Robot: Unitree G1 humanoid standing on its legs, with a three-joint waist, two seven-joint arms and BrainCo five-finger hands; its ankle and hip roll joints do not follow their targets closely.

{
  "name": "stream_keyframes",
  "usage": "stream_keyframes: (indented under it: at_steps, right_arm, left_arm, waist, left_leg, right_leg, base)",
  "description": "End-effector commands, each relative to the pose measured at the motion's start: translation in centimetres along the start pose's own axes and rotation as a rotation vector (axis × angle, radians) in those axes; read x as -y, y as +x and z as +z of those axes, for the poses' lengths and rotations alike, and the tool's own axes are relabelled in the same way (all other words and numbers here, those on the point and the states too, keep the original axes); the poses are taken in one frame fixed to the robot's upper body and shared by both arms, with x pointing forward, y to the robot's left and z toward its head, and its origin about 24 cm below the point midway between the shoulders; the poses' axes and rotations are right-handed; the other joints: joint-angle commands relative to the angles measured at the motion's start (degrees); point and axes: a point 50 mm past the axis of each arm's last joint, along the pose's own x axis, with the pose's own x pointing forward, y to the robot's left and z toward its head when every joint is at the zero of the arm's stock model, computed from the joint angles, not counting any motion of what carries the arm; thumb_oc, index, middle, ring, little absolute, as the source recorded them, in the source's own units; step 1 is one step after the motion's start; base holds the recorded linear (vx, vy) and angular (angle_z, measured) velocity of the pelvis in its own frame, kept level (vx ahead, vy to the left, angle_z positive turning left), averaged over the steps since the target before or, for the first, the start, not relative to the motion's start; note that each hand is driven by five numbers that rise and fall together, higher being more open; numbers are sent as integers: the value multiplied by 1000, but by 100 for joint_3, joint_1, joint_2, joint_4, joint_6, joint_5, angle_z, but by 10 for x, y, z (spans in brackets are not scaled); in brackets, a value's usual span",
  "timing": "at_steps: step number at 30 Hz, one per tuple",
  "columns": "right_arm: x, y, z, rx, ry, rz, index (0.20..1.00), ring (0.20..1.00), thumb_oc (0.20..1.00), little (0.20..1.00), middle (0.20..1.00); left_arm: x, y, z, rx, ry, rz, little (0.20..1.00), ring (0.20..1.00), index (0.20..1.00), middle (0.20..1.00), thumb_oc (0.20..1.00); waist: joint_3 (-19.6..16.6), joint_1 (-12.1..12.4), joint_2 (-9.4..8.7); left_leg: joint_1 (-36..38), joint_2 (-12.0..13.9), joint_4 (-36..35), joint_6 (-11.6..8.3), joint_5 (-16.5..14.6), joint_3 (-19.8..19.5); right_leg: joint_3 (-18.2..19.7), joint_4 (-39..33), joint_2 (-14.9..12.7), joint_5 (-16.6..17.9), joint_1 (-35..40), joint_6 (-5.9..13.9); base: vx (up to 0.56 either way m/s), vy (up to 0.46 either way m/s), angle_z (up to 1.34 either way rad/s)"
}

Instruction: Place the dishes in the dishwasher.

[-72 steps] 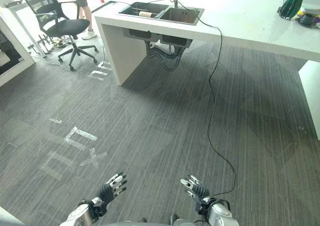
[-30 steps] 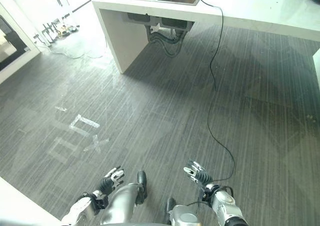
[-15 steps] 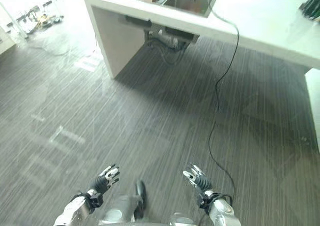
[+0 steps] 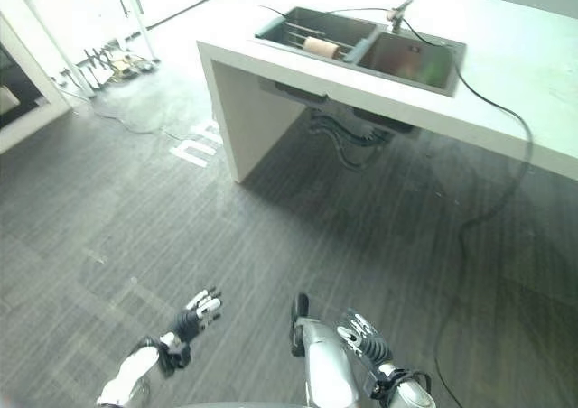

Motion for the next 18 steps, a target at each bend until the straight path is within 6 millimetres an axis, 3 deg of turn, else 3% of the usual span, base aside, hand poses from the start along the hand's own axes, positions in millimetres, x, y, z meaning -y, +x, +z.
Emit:
stream_keyframes:
  at_steps: [1,2,3,5,6,8,9,11,12,13,15,16,17,18]
  right_arm:
    - [-14,18,35,128,-29,67,1000,1000,1000,1000,1000]
    - [-14,18,38,130,-47,73,1000,1000,1000,1000,1000]
    - [-12,17,42,134,-70,72,1000,1000,1000,1000,1000]
    - [-8,14,43,125,-89,72,1000,1000,1000,1000,1000]
    - [-5,13,44,118,-101,63,1000,1000,1000,1000,1000]
    - [-3,12,45,122,-94,58,1000,1000,1000,1000,1000]
    - [-4,14,46,124,-88,59,1000,1000,1000,1000,1000]
    - [-6,16,46,122,-93,62,1000,1000,1000,1000,1000]
    - [-7,18,45,116,-94,56,1000,1000,1000,1000,1000]
    - [-7,19,45,113,-92,54,1000,1000,1000,1000,1000]
    - [-8,21,43,105,-91,56,1000,1000,1000,1000,1000]
    - [-7,21,42,104,-90,56,1000,1000,1000,1000,1000]
    - [-7,21,42,105,-89,54,1000,1000,1000,1000,1000]
    - [-5,20,42,112,-79,41,1000,1000,1000,1000,1000]
  left_arm:
    - [10,15,41,130,79,-64,1000,1000,1000,1000,1000]
    - [12,15,40,132,81,-63,1000,1000,1000,1000,1000]
    - [12,14,40,140,75,-52,1000,1000,1000,1000,1000]
    - [10,12,37,138,43,-39,1000,1000,1000,1000,1000]
    - [9,11,37,132,40,-35,1000,1000,1000,1000,1000]
    - [9,11,38,129,51,-50,1000,1000,1000,1000,1000]
    - [8,10,38,130,68,-54,1000,1000,1000,1000,1000]
    - [7,9,38,130,72,-45,1000,1000,1000,1000,1000]
    - [4,7,37,128,67,-36,1000,1000,1000,1000,1000]
    - [3,5,36,129,66,-33,1000,1000,1000,1000,1000]
    - [2,2,34,133,61,-34,1000,1000,1000,1000,1000]
    - [1,1,33,137,63,-37,1000,1000,1000,1000,1000]
    - [1,0,33,138,63,-39,1000,1000,1000,1000,1000]
    - [2,0,34,138,68,-52,1000,1000,1000,1000,1000]
  waist:
    - [-78,-79,-68]
    - [-120,-78,-33]
    - [-142,-36,-29]
    - [-130,45,-133]
    - [-87,116,-204]
    - [-20,206,-209]
    - [37,316,-171]
    - [35,355,-155]
    - [70,465,-67]
    - [96,567,-9]
    - [97,769,43]
    - [112,835,41]
    - [116,857,42]
    - [87,847,51]
  left_leg:
    - [-1111,191,1153,23,789,-356]
    - [-1163,237,1565,-165,1160,-400]
    - [-1459,255,2647,-408,1700,-454]
    - [-2151,260,4100,-555,1989,-383]
    - [-2712,524,4716,-521,2014,-225]
    - [-3015,650,4531,-402,1912,-113]
    - [-3030,587,3539,-235,1697,-37]
    - [-2960,615,2809,-190,1670,-6]
    - [-2841,723,1491,-289,1843,-160]
    - [-2865,752,822,-384,1995,-420]
    - [-3172,859,263,-556,2401,-886]
    - [-3287,892,166,-588,2494,-931]
    - [-3345,904,155,-594,2526,-922]
    - [-3366,983,44,-563,2484,-603]
  right_leg:
    - [253,-724,-254,89,868,1142]
    - [225,-735,-191,-10,959,1037]
    - [179,-721,-145,-195,1157,851]
    - [198,-688,-162,-435,1440,645]
    - [191,-695,-164,-569,1701,547]
    - [269,-741,-103,-651,1951,535]
    - [430,-751,-26,-723,2101,599]
    - [523,-764,10,-748,2131,642]
    - [698,-842,126,-853,2322,726]
    - [848,-915,203,-927,2482,773]
    - [1129,-1121,276,-954,2706,794]
    - [1197,-1190,258,-965,2798,804]
    - [1213,-1218,246,-967,2831,809]
    - [1114,-1274,173,-985,2906,851]
  base:
    - [333,-162,5]
    - [371,-202,-31]
    - [382,-218,-41]
    - [378,-240,-36]
    - [377,-211,-53]
    - [311,-71,-54]
    - [274,50,-52]
    - [351,130,-69]
    - [459,248,-78]
    - [502,288,-86]
    - [368,205,-100]
    - [267,160,-93]
    - [246,204,-81]
    - [204,221,-82]
